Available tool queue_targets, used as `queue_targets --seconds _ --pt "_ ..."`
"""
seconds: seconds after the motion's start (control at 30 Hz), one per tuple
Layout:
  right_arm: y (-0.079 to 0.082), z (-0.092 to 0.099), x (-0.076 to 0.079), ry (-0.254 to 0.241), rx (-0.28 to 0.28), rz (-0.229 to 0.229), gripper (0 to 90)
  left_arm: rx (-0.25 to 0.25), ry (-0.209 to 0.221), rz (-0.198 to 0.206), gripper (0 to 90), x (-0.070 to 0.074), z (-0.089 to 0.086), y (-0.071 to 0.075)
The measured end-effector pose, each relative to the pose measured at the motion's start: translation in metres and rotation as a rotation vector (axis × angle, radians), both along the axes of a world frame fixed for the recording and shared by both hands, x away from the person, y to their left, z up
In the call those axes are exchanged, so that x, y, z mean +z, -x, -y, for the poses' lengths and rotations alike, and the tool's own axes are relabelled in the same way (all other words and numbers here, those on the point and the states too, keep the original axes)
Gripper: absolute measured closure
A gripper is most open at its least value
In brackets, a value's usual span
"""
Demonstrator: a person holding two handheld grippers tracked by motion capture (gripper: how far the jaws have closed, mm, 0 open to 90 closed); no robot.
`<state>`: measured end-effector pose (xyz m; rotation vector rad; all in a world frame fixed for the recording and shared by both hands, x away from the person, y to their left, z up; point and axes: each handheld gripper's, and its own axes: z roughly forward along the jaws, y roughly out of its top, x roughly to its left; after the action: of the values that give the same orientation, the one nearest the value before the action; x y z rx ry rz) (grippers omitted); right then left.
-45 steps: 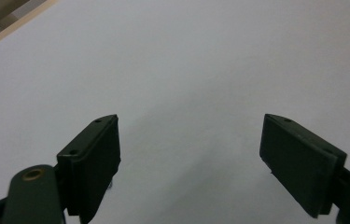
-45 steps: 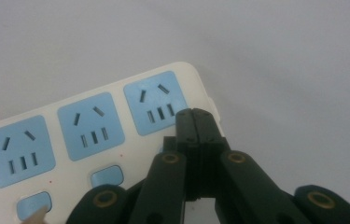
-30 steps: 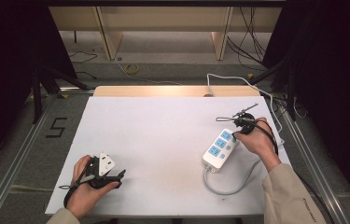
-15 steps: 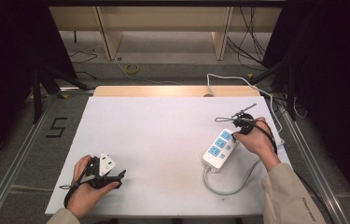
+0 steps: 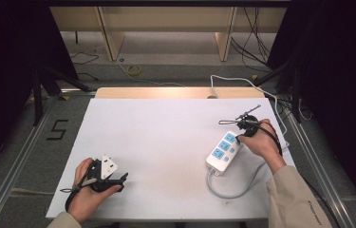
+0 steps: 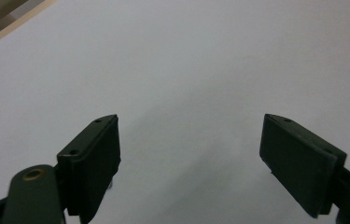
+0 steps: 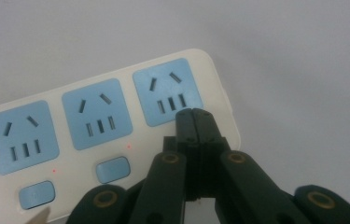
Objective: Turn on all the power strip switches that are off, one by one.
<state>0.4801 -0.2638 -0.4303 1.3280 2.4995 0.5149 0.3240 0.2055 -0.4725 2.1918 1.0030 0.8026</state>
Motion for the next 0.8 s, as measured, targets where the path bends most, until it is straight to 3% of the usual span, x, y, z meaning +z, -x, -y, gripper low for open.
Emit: queue_targets --seconds 0.8 --pt "-0.0012 0.0016 -0.0025 -0.012 -0.005 -0.015 90.0 -0.002 0.000 0.004 20.3 0.0009 0.0000 0.0003"
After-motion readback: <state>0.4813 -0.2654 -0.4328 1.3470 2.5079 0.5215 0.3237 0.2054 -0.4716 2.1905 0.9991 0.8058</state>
